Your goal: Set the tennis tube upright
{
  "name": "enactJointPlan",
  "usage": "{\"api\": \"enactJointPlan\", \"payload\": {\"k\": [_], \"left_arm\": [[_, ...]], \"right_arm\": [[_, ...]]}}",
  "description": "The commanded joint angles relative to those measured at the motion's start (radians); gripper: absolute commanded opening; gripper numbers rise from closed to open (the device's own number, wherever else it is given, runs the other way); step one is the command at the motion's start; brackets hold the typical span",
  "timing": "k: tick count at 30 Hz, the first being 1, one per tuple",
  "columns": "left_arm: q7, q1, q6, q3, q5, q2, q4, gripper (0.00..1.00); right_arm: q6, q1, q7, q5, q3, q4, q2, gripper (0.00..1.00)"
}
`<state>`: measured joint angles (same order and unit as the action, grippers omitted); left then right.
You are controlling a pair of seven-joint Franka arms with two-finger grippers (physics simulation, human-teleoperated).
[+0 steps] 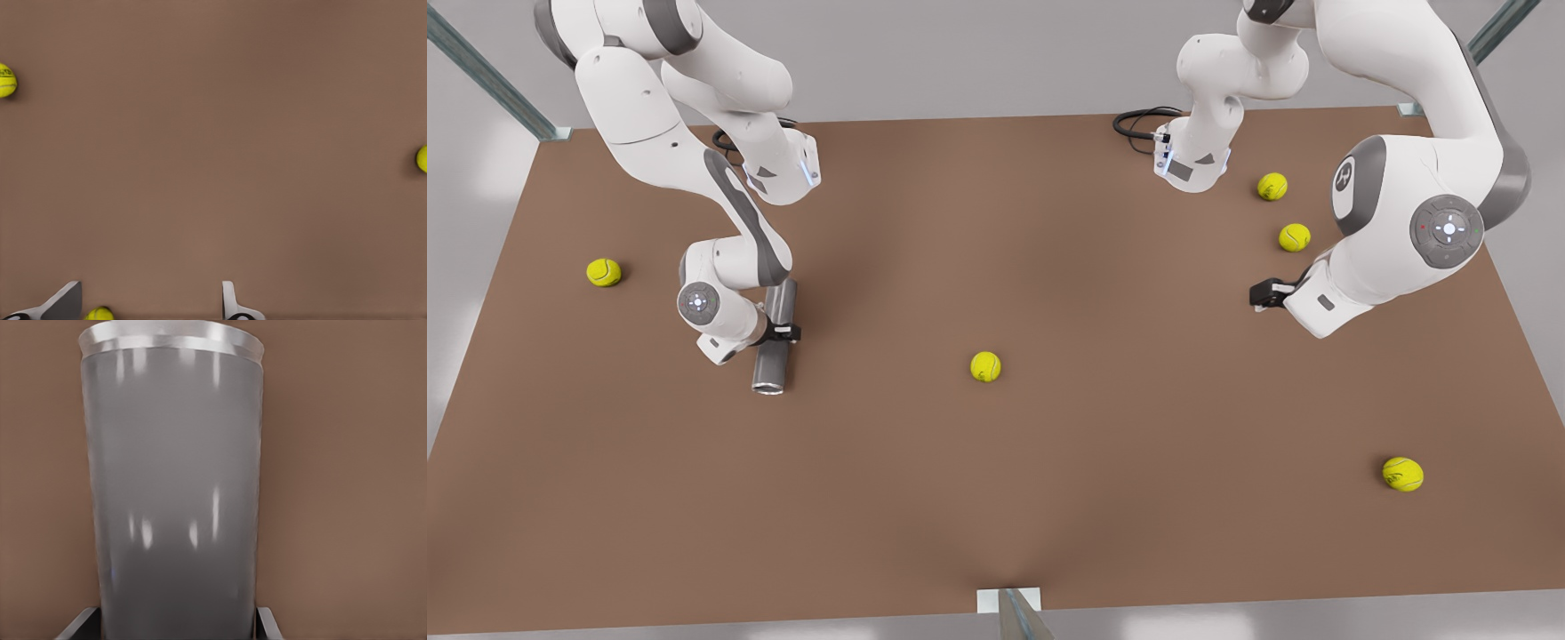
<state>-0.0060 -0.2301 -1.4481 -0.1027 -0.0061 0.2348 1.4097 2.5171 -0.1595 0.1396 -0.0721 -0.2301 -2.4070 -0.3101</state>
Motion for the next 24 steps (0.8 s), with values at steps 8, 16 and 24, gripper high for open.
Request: {"api": "enactJointPlan", "payload": {"k": [8, 16, 24], "left_arm": [[0.0, 0.002, 0.0, 0.0, 0.0, 0.0, 0.0, 1.0], [0.001, 0.002, 0.0, 0.0, 0.0, 0.001, 0.0, 1.0], [0.001, 0.002, 0.0, 0.0, 0.0, 0.001, 0.0, 1.0]], "right_arm": [[0.014, -0.003, 0.0, 0.0, 0.0, 0.005, -0.021, 0.8], [0.009, -0.003, -0.002, 0.0, 0.0, 0.008, -0.02, 0.7], [-0.026, 0.002, 0.0, 0.0, 0.0, 0.023, -0.014, 0.7]]}}
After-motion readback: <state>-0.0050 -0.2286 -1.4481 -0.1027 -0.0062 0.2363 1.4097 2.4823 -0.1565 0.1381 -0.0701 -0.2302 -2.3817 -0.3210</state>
